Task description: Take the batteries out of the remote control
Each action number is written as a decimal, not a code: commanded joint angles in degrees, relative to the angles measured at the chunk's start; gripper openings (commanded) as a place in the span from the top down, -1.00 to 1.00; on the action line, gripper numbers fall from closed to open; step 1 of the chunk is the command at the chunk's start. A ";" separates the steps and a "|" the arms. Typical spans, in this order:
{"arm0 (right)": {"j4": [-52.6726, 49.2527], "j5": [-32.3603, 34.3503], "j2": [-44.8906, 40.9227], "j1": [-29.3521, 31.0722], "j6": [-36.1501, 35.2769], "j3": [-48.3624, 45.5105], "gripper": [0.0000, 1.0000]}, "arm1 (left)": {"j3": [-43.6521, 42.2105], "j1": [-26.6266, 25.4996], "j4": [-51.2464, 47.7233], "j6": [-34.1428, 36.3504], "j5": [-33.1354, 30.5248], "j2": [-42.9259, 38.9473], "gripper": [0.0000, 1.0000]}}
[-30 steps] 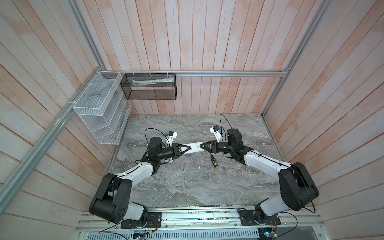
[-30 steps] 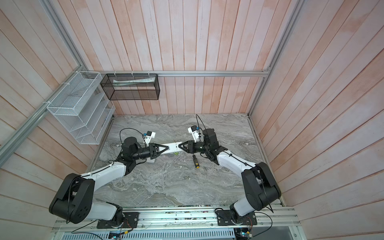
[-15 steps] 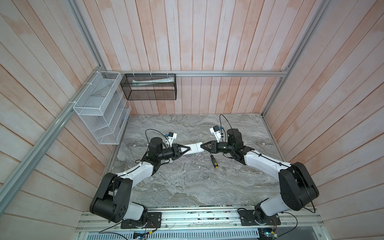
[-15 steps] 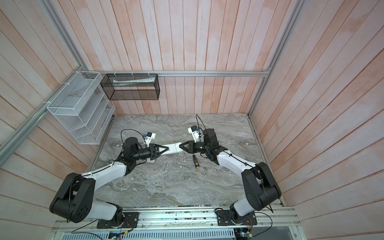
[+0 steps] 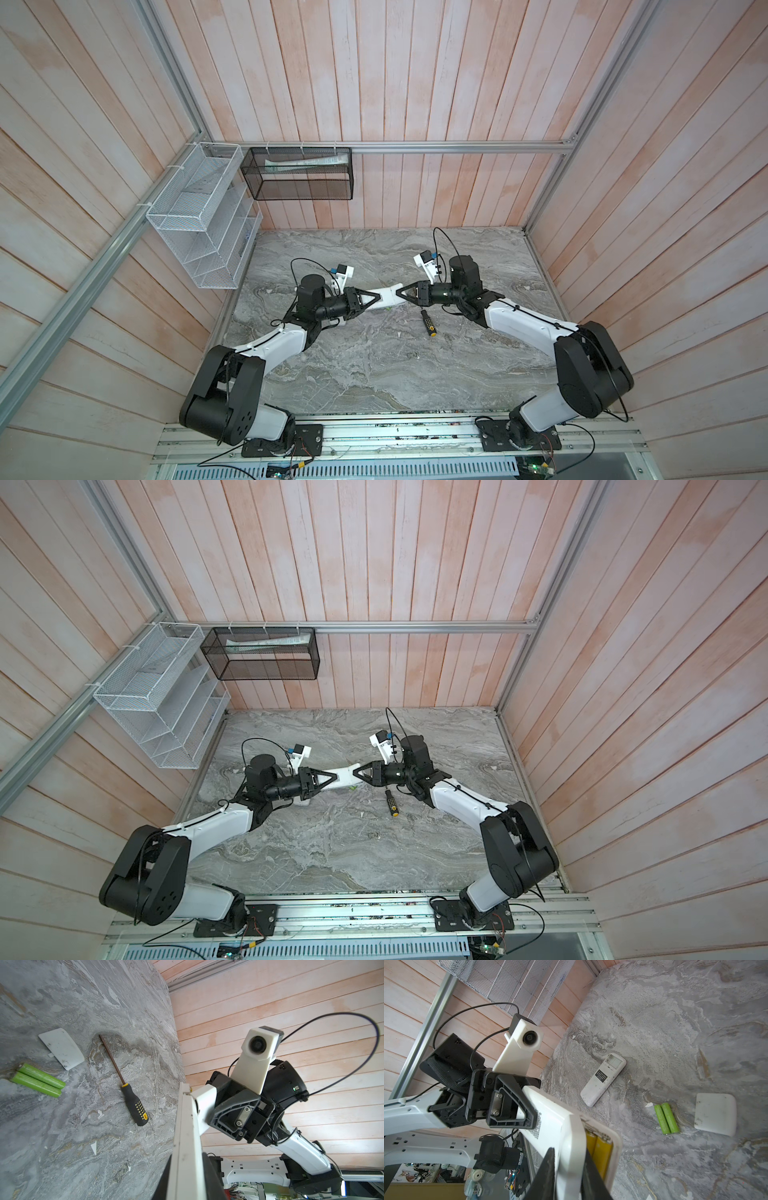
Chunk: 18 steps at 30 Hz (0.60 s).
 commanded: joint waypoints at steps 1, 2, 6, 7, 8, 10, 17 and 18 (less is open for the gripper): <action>-0.58 -0.60 1.01 0.26 -0.55 1.82 0.62 | 1.67 0.09 1.23 1.39 0.13 -0.55 1.00; -0.78 -0.59 1.00 0.27 -0.68 1.84 0.64 | 1.65 0.09 1.18 1.43 0.21 -0.54 1.00; -0.43 -0.75 1.01 0.19 -0.64 1.78 0.72 | 1.85 0.09 0.85 1.61 0.23 -0.52 1.00; -0.40 -0.78 1.01 0.18 -0.64 1.81 0.75 | 1.84 0.09 0.90 1.61 0.23 -0.54 1.00; -0.34 -0.97 1.04 0.16 -0.64 1.80 0.77 | 1.85 0.09 0.76 1.61 0.25 -0.58 1.00; -0.22 -1.13 1.14 0.18 -0.64 1.82 0.83 | 1.74 0.09 0.64 1.70 0.17 -0.66 1.00; 0.28 -1.73 1.24 -0.06 -0.64 1.77 0.94 | 1.78 0.09 0.19 2.11 -0.05 -0.61 1.00; 0.37 -1.80 0.98 -0.09 -0.64 1.62 0.95 | 1.80 0.17 0.01 2.26 0.00 -0.58 1.00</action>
